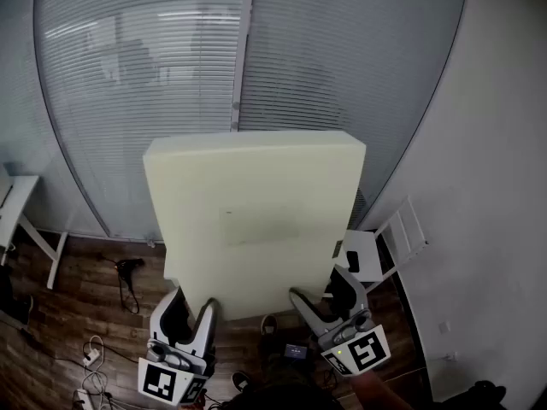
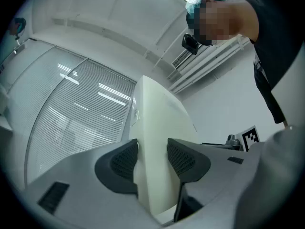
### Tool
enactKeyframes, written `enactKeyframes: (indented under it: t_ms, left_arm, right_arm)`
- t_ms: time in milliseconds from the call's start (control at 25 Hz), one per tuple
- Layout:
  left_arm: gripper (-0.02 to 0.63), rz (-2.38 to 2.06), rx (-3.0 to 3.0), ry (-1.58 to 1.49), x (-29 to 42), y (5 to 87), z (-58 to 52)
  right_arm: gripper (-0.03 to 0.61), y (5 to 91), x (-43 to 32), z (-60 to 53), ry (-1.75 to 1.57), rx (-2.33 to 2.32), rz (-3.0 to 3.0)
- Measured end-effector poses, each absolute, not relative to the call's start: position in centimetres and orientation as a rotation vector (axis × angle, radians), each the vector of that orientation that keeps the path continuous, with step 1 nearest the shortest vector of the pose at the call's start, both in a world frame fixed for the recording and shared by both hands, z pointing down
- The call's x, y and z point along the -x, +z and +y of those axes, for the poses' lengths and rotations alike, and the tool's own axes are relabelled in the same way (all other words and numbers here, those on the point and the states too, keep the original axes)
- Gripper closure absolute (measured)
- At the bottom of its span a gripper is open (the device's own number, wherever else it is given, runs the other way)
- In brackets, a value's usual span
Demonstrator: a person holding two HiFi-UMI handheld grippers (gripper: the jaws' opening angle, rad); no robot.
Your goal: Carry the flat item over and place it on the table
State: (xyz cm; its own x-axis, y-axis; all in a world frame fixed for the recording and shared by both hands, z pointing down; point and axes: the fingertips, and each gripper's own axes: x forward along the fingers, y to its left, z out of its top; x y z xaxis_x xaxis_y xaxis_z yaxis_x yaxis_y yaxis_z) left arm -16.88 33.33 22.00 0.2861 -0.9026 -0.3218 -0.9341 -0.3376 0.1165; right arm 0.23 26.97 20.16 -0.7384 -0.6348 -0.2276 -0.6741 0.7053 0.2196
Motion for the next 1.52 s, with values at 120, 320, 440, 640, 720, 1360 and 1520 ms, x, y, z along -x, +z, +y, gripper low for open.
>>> enactKeyframes:
  t_ms: [120,320,440,640,720,1360,1520]
  left_arm:
    - [0.420,1.732,2.426,0.575,16.8,21.6,33.4]
    - [0.419,1.735,2.420,0.549,17.3,22.3,33.1]
    - [0.419,1.734,2.424,0.545,17.4,22.5,32.9]
    - [0.419,1.736,2.448,0.524,17.6,23.5,32.7]
    - [0.419,1.728,2.458,0.520,17.6,23.5,32.6]
    - [0.417,1.750,2.544,0.487,20.1,24.2,23.8]
    - [0.417,1.767,2.560,0.474,21.2,24.0,21.5]
  right_arm:
    - [0.267,20.5,-0.5,27.1,0.413,1.056,2.781]
    - [0.265,21.0,-0.6,27.0,0.383,1.027,2.788]
    - [0.265,21.3,-0.4,26.8,0.367,1.027,2.790]
    - [0.264,21.9,-0.4,26.7,0.356,1.047,2.789]
    - [0.264,22.0,-0.4,26.7,0.352,1.059,2.788]
    - [0.264,23.0,1.9,17.9,0.247,1.121,2.826]
    - [0.264,22.7,3.0,15.5,0.225,1.119,2.837]
